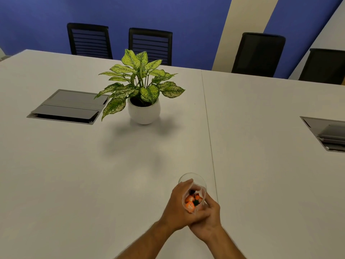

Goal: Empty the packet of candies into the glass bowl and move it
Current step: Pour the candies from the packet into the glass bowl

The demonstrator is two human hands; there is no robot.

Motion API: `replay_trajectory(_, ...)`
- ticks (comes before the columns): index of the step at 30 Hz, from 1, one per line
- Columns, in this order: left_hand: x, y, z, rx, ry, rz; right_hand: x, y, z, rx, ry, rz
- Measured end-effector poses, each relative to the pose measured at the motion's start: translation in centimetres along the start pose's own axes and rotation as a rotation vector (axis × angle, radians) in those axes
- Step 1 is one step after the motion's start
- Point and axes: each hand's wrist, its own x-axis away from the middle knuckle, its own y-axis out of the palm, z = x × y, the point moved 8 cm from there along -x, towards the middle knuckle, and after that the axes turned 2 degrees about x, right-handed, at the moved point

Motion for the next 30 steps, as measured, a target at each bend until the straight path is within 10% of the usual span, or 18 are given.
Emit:
replay_trajectory(4,-0.3,0.1,-1.5,0.017,0.036,-0.172,-0.7,-0.6,-1.2,0.005,-0.043,0.007)
replay_trajectory(16,-0.1,-3.9,-12.2,-1.014,-0.290,-0.146,-1.6,-6.3,-8.3,0.337,-0.327,0.457)
replay_trajectory(23,0.4,-3.2,-13.2,-1.056,-0.226,-0.055,-1.7,-5.5,-11.5,0.912,-0.598,0.756)
replay_trajectory(30,1.3,-2.9,-14.9,-1.089,-0.220,-0.070,-2.9,-1.9,-11.8,1.321,-0.713,0.671)
